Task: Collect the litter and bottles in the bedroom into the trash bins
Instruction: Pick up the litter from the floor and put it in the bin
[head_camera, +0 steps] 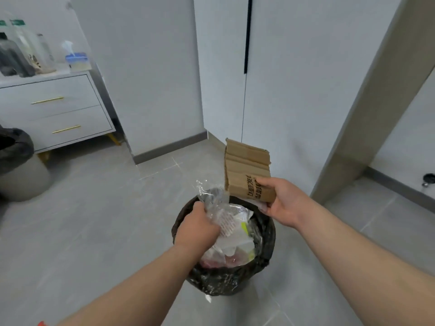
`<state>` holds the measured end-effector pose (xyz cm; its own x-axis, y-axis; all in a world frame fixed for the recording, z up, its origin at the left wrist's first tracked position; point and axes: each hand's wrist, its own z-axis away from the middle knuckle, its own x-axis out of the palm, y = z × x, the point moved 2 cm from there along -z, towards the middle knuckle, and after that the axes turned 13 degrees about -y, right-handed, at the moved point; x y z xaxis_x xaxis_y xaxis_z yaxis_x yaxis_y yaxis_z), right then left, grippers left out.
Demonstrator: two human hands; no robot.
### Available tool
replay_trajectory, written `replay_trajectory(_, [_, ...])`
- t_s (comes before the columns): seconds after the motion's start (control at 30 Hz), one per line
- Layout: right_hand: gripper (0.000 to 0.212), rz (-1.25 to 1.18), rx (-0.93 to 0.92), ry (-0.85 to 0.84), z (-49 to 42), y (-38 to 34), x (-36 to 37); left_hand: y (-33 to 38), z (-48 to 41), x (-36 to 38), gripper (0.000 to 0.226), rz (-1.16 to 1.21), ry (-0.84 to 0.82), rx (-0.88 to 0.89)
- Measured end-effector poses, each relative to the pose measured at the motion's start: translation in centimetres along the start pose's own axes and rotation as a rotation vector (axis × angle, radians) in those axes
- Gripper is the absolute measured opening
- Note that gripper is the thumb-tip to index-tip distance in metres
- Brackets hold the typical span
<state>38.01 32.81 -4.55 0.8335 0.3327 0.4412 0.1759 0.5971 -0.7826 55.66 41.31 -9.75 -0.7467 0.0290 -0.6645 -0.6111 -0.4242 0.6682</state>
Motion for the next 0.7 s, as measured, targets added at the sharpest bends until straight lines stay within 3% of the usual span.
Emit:
replay_trajectory(0.07, [0.01,0.021,0.011,0.018,-0.2,0.3,-0.7,0.4,-0.9,1.5,0.04,-0.057,-0.062,-0.054])
replay_trajectory(0.17, [0.01,0.034,0.026,0.057,-0.8,0.5,-1.3,-0.1,-1.1,2.7,0.078,-0.027,-0.163,-0.134])
replay_trajectory(0.23, [0.011,0.06,0.033,0.073,-1.1,0.7,-1.3,-0.9,-0.3,2.6,0.09,0.017,-0.164,-0.065])
replay_trajectory(0.33, [0.008,0.088,0.04,0.05,-1.4,0.9,-1.2,-2.8,1.6,1.2,0.092,-0.146,-0.067,0.166])
replay_trajectory(0.43, [0.008,0.206,0.054,-0.024,-1.6,1.2,-0.9,-6.3,2.7,-0.2,0.09,-0.384,0.021,0.146])
replay_trajectory(0.5, [0.009,0.342,0.081,-0.071,-2.0,2.0,-0.3,-8.7,2.9,0.0,0.095,-0.437,-0.105,0.052])
replay_trajectory(0.6, [0.022,0.592,0.171,-0.09,-2.8,4.4,0.5,-10.3,3.1,0.7,0.098,-0.281,-0.203,0.018])
replay_trajectory(0.7, [0.044,1.256,0.175,0.117,-3.9,6.2,1.0,-10.5,2.9,0.8,0.096,-0.168,-0.188,0.013])
